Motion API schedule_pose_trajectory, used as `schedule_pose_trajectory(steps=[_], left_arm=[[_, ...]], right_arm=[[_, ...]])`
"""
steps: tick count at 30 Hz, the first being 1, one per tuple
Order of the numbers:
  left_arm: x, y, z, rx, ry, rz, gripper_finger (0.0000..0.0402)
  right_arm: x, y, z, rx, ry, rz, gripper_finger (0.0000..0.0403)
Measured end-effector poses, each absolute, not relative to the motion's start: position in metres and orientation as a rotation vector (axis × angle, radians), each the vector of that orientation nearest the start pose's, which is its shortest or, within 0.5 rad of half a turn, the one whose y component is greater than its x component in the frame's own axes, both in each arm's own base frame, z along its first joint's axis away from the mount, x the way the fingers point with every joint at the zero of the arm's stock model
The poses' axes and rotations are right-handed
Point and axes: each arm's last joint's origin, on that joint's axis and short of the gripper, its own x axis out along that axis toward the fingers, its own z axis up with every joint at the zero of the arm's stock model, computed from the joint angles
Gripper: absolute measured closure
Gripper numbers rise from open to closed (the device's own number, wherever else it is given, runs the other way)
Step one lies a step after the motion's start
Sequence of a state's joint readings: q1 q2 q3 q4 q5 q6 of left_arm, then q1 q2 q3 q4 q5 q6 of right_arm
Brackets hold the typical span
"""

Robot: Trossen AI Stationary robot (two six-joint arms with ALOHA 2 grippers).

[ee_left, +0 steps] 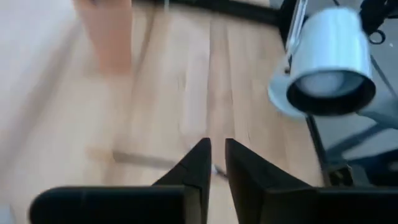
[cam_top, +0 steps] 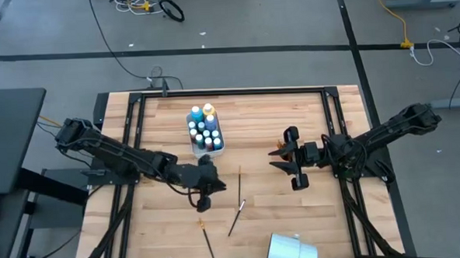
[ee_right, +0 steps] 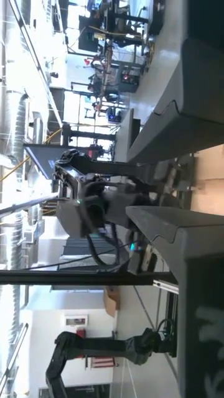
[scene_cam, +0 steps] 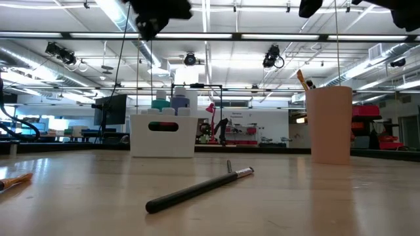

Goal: Pick & Place Paint Supplies
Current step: Put the gold paint brush into the orange cup

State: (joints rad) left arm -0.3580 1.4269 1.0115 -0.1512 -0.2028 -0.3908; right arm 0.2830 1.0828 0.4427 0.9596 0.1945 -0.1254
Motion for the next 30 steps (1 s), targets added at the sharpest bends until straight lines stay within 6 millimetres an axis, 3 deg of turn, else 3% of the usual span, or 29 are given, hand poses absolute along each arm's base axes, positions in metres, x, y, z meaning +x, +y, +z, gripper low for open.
schedule_pose_trajectory(steps=[3, 5, 9, 12, 19, 21, 30], left_arm=[[0.288, -0.104, 0.261, -0.301, 0.677, -0.030, 0.0324], [0.283, -0.107, 0.257, -0.253, 0.738, -0.047, 0.0308], [0.271, -0.120, 0.250, 0.070, 0.803, -0.163, 0.0284], [0.265, -0.132, 0.243, 0.213, 0.810, -0.279, 0.0271], [0.252, -0.149, 0.206, 0.233, 0.880, -0.371, 0.0250], [0.259, -0.154, 0.195, 0.201, 0.830, -0.400, 0.0248], [0.259, -0.163, 0.149, 0.229, 0.952, -0.459, 0.0248]], right_arm=[[0.213, 0.055, 0.269, -0.052, -0.315, 0.063, 0.0275], [0.213, 0.055, 0.269, -0.052, -0.315, 0.063, 0.0275], [0.213, 0.055, 0.268, -0.052, -0.312, 0.063, 0.0275], [0.213, 0.055, 0.267, -0.055, -0.301, 0.064, 0.0275], [0.214, 0.055, 0.265, -0.037, -0.276, 0.070, 0.0275], [0.214, 0.055, 0.264, -0.023, -0.264, 0.074, 0.0275], [0.217, 0.055, 0.261, -0.025, -0.253, 0.063, 0.0275]])
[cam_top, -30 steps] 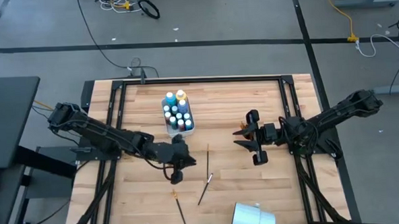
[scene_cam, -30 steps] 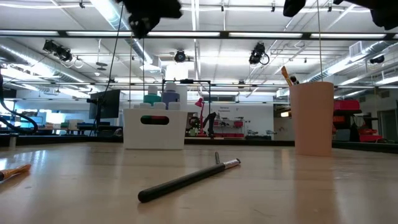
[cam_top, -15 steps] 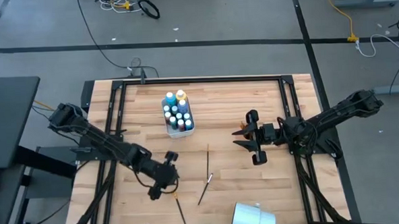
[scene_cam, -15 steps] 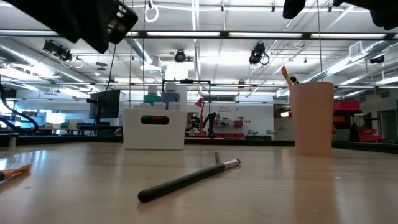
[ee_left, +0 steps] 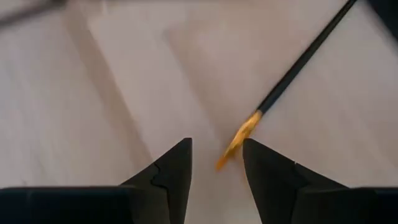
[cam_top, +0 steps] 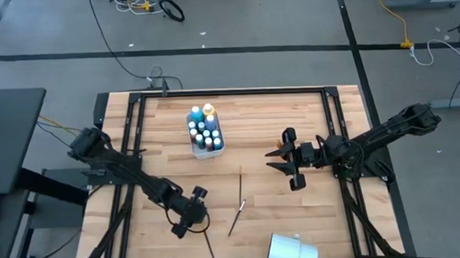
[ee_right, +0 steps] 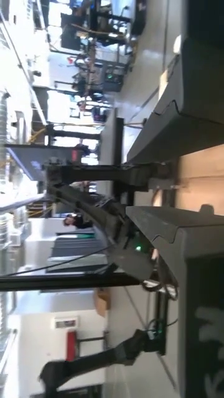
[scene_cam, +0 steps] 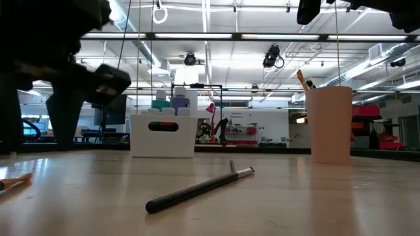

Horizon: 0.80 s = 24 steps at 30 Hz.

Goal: Pick & Place Paint Supplies
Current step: Put the gold paint brush into the orange cup

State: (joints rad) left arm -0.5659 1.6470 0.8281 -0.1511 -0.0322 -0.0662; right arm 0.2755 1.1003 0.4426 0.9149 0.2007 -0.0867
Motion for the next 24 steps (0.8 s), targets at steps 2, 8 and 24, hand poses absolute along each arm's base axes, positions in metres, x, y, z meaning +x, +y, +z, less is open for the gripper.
schedule_pose_trajectory(steps=[2, 8, 24], left_arm=[[0.260, -0.165, 0.143, 0.225, 0.966, -0.473, 0.0248], [0.260, -0.171, 0.127, 0.258, 1.014, -0.522, 0.0248], [0.256, -0.169, 0.124, 0.311, 1.050, -0.514, 0.0371]], right_arm=[[0.218, 0.055, 0.260, -0.028, -0.240, 0.056, 0.0275], [0.218, 0.055, 0.259, -0.026, -0.240, 0.040, 0.0275], [0.219, 0.055, 0.257, -0.004, -0.217, 0.041, 0.0275]])
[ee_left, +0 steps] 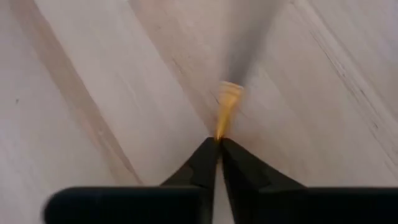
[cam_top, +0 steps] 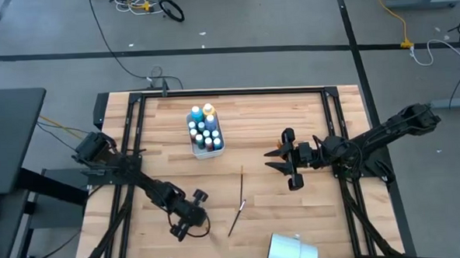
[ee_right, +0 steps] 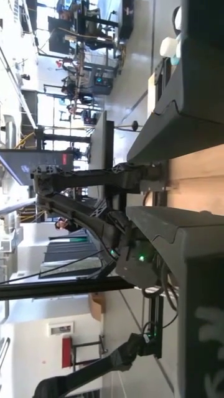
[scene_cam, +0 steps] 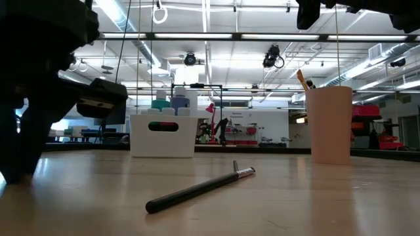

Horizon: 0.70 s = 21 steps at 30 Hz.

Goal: Pick & Place Paint Supplies
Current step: Put the gold paint brush into the orange cup

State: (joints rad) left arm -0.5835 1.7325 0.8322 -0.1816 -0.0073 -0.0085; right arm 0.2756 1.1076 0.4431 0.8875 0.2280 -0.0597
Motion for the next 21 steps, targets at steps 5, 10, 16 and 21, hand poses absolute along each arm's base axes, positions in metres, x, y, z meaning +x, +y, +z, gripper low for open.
schedule_pose_trajectory(steps=[5, 10, 16, 21], left_arm=[[0.260, -0.171, 0.128, 0.414, 1.022, -0.566, 0.0392], [0.272, -0.179, 0.148, 0.609, 0.953, -0.606, 0.0396], [0.283, -0.190, 0.185, 0.968, 0.891, -0.523, 0.0397], [0.288, -0.201, 0.221, 1.400, 0.811, -0.347, 0.0397]], right_arm=[[0.219, 0.055, 0.257, -0.004, -0.218, 0.041, 0.0275], [0.219, 0.055, 0.257, -0.004, -0.218, 0.041, 0.0275], [0.219, 0.055, 0.257, -0.004, -0.218, 0.042, 0.0275], [0.219, 0.054, 0.257, 0.108, -0.216, 0.050, 0.0275]])
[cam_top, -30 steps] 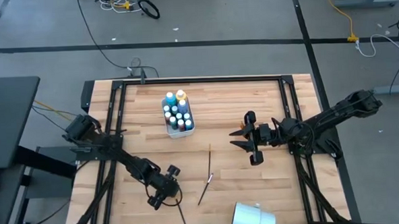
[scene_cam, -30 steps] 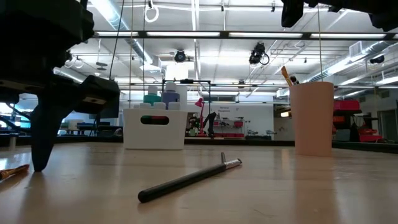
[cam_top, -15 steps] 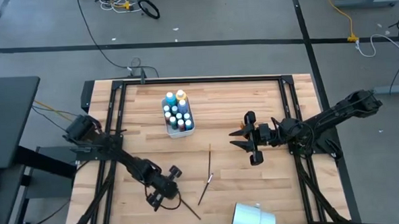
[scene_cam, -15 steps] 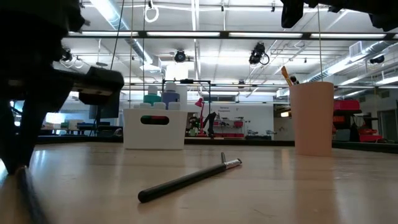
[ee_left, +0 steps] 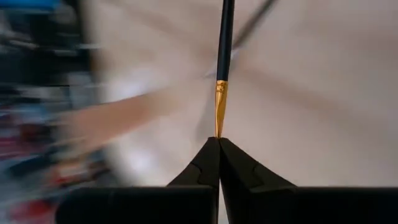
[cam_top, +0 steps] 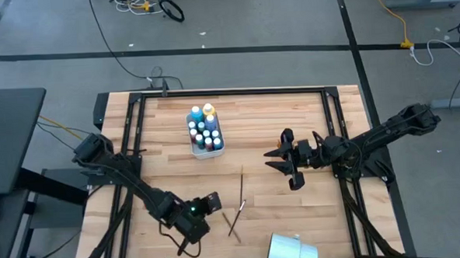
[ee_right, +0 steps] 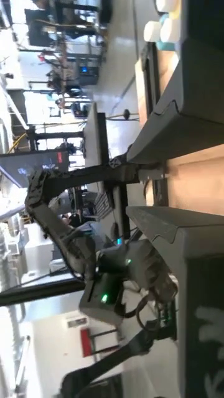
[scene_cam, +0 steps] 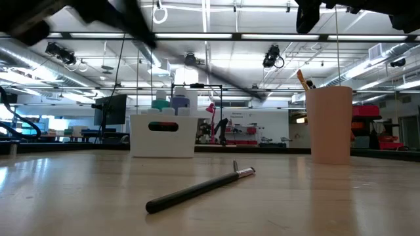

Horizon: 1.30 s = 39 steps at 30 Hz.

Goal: Pick & Place Paint Supplies
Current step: Put the gold paint brush into the orange cup

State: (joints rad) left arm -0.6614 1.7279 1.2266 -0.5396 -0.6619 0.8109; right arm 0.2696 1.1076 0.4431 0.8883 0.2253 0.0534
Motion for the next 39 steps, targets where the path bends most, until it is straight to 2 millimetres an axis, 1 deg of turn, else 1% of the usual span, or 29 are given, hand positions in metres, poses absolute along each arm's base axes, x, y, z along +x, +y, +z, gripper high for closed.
schedule_pose_trajectory(steps=[2, 4, 7, 10, 13, 16, 22, 24, 27, 30, 32, 39], left_arm=[[0.290, -0.205, 0.233, 1.567, 0.777, -0.260, 0.0398], [0.293, -0.206, 0.243, 1.691, 0.772, -0.176, 0.0398], [0.298, -0.205, 0.257, 1.761, 0.768, -0.069, 0.0397], [0.301, -0.203, 0.264, 1.845, 0.786, -0.049, 0.0398], [0.306, -0.200, 0.269, 1.917, 0.791, -0.048, 0.0398], [0.312, -0.199, 0.273, 1.961, 0.769, -0.042, 0.0398], [0.327, -0.195, 0.285, 2.057, 0.711, -0.001, 0.0398], [0.331, -0.192, 0.288, 2.100, 0.703, 0.003, 0.0399], [0.336, -0.187, 0.291, 2.153, 0.693, -0.007, 0.0399], [0.340, -0.181, 0.292, 2.187, 0.713, -0.009, 0.0399], [0.341, -0.178, 0.292, 2.189, 0.727, 0.001, 0.0399], [0.346, -0.170, 0.292, 2.185, 0.751, 0.010, 0.0399]], right_arm=[[0.220, 0.052, 0.257, 0.135, -0.215, 0.045, 0.0275], [0.220, 0.050, 0.256, 0.156, -0.206, 0.035, 0.0275], [0.224, 0.046, 0.251, 0.196, -0.181, 0.026, 0.0275], [0.229, 0.043, 0.246, 0.237, -0.154, 0.045, 0.0275], [0.239, 0.041, 0.242, 0.278, -0.110, 0.104, 0.0275], [0.253, 0.042, 0.242, 0.320, -0.037, 0.197, 0.0275], [0.280, 0.048, 0.241, 0.338, 0.136, 0.270, 0.0275], [0.286, 0.051, 0.242, 0.362, 0.172, 0.310, 0.0275], [0.296, 0.053, 0.244, 0.384, 0.179, 0.349, 0.0275], [0.301, 0.055, 0.243, 0.385, 0.194, 0.388, 0.0275], [0.301, 0.056, 0.242, 0.386, 0.207, 0.407, 0.0275], [0.301, 0.055, 0.243, 0.370, 0.201, 0.401, 0.0275]])
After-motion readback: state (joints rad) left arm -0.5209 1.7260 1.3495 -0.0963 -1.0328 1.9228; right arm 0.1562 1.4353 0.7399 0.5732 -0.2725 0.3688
